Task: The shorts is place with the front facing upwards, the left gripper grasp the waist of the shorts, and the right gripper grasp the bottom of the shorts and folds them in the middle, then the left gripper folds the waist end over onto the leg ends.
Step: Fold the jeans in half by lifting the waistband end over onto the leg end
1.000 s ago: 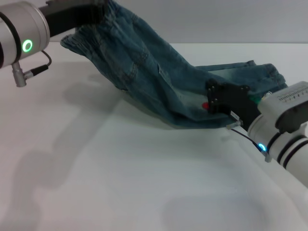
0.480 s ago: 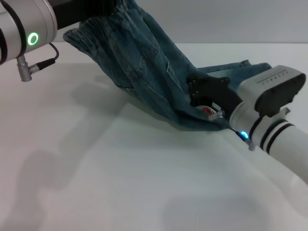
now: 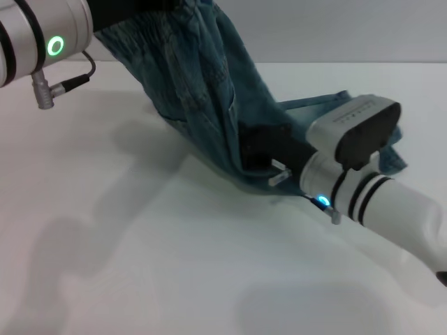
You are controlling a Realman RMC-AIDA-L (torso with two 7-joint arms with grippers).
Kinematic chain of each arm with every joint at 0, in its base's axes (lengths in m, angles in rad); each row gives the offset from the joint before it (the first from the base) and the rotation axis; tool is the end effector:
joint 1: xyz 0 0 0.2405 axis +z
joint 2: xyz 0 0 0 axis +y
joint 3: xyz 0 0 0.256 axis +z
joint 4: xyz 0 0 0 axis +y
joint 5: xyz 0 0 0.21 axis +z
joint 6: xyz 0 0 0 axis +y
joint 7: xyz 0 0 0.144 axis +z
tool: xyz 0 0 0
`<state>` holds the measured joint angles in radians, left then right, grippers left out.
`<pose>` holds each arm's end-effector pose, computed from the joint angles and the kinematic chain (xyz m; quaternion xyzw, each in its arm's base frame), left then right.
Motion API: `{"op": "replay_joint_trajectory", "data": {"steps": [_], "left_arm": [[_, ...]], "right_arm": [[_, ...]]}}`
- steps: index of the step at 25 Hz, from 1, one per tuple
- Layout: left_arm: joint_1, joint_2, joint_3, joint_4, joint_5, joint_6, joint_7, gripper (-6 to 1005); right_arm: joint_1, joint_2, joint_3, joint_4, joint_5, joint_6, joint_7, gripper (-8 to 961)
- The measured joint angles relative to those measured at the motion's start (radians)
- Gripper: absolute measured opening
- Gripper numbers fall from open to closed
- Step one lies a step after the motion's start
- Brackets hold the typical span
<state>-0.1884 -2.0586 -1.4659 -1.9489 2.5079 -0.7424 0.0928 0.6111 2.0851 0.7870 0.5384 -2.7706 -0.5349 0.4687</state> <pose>-0.0832 0.3365 0.0605 -0.8215 -0.3113 -0.2611 0.4001 0.1999 0.3618 -0.1341 -0.8680 0.2688 0.2507 0.3339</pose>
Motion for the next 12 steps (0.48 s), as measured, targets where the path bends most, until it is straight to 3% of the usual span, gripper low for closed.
{"op": "replay_joint_trajectory", "data": {"steps": [12], "left_arm": [[-0.001,0.002,0.008,-0.019,0.0,0.005,0.002,83]], "right_arm": [[0.049,0.005,-0.061,0.055,0.0,0.052,0.008,0]]}}
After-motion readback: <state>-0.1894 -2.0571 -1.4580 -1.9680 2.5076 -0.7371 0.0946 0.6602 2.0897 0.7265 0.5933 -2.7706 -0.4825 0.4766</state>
